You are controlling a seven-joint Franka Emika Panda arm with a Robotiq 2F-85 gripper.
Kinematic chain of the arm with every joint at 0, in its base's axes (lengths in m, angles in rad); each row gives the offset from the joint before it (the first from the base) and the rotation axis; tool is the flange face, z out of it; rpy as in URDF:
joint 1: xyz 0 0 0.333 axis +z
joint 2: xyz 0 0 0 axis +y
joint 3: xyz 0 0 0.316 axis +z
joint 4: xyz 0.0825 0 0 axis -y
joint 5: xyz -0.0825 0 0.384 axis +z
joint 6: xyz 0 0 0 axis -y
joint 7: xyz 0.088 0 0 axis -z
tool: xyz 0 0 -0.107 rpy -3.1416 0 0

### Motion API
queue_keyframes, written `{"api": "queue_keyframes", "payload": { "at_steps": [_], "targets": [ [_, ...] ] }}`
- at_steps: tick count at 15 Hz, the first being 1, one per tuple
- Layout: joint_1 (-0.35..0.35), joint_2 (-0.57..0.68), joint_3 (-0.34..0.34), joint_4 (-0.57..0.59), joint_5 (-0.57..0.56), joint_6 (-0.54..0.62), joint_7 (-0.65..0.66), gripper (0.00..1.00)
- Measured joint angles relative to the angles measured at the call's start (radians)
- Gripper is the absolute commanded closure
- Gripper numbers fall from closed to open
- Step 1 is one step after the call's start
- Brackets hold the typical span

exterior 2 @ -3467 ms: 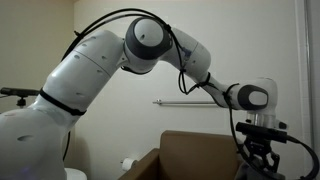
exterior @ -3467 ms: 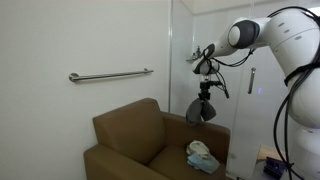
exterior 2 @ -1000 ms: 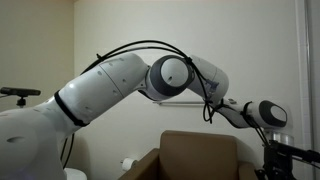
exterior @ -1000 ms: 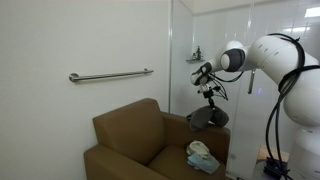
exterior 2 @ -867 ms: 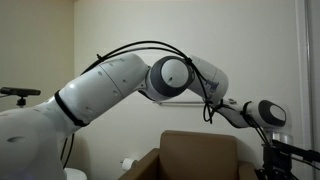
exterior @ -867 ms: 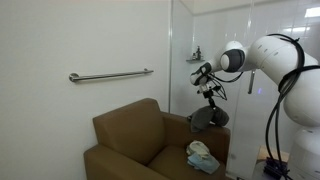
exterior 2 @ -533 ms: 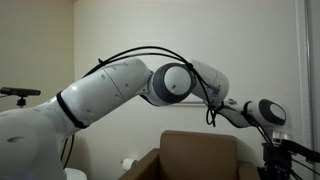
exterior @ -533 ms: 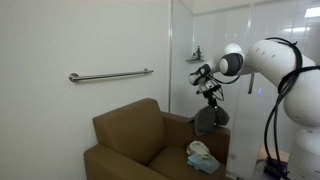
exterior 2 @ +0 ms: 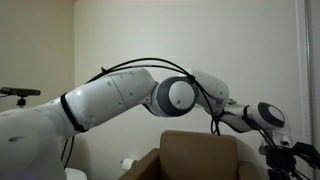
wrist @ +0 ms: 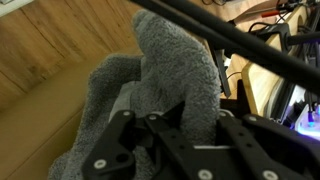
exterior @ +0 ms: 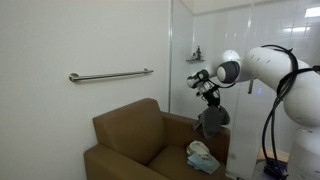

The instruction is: Move the towels from the left armrest to the right armrest

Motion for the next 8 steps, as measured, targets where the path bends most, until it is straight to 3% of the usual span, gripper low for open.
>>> {"api": "queue_keyframes", "payload": {
  "at_steps": [4, 5, 6, 8],
  "targets": [
    [0.017, 0.048, -0.024, 0.073, -0.031, -0.017, -0.100, 0.95],
    [0.020, 0.060, -0.031, 0.091, -0.033, -0.018, -0.115, 0.60],
    [0.022, 0.071, -0.037, 0.109, -0.033, -0.019, -0.127, 0.59],
    [0.026, 0.093, -0.050, 0.144, -0.034, -0.027, -0.143, 0.48]
  ]
}}
